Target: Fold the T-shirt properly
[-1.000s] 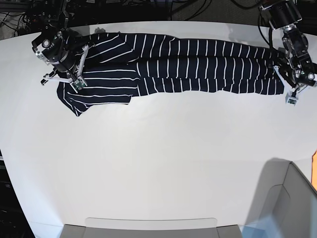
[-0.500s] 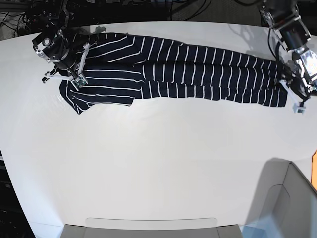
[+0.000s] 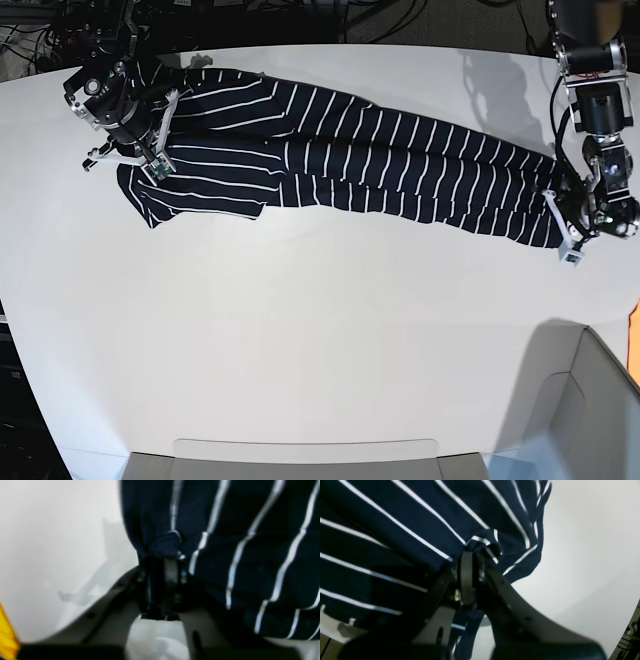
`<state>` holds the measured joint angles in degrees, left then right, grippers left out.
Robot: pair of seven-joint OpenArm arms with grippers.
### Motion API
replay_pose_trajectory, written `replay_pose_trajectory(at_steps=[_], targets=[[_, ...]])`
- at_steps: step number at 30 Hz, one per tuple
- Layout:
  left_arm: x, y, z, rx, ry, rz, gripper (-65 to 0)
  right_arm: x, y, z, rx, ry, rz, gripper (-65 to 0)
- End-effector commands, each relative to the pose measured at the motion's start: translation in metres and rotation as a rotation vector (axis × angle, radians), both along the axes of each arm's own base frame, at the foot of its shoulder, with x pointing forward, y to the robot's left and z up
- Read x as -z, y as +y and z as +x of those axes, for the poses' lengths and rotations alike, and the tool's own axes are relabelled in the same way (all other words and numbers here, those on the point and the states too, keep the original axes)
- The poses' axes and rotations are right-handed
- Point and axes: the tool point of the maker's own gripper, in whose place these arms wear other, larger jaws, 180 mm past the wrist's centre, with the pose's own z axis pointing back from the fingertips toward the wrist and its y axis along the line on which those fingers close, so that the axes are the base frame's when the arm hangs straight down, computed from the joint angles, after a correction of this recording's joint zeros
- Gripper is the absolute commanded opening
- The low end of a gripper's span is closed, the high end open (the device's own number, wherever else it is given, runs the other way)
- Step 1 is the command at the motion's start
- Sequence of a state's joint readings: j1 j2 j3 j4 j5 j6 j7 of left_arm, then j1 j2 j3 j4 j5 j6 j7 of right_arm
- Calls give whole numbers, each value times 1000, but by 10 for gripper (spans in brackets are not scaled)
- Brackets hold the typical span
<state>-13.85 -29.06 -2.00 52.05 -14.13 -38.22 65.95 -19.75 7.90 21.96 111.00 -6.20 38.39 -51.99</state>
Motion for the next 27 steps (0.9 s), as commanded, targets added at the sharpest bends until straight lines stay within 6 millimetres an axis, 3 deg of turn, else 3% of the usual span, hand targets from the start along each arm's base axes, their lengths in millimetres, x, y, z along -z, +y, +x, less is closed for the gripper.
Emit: replay_pose_trajectory(at_steps=[1, 5, 10, 15, 18, 22, 27], targets=[[35, -49, -46, 39, 133, -121, -650, -10, -5, 6, 2, -34, -17, -650], [35, -47, -48, 45, 142, -111, -650, -9, -4, 6, 3, -34, -12, -650], [23, -13, -43, -40, 102, -86, -650, -9, -3, 7, 4, -36, -10, -650], [-21, 54, -13, -247, -50, -56, -650, -11, -3, 8, 4, -40, -10, -650], [-42, 79, -5, -263, -54, -12, -650, -20, 1, 15, 1, -75, -6, -650], [-56, 92, 3, -268, -79, 13, -650, -38, 14, 22, 0, -140, 22, -650], [-57, 93, 3, -275, -81, 9, -650, -49, 19, 32, 6, -182, 34, -650]])
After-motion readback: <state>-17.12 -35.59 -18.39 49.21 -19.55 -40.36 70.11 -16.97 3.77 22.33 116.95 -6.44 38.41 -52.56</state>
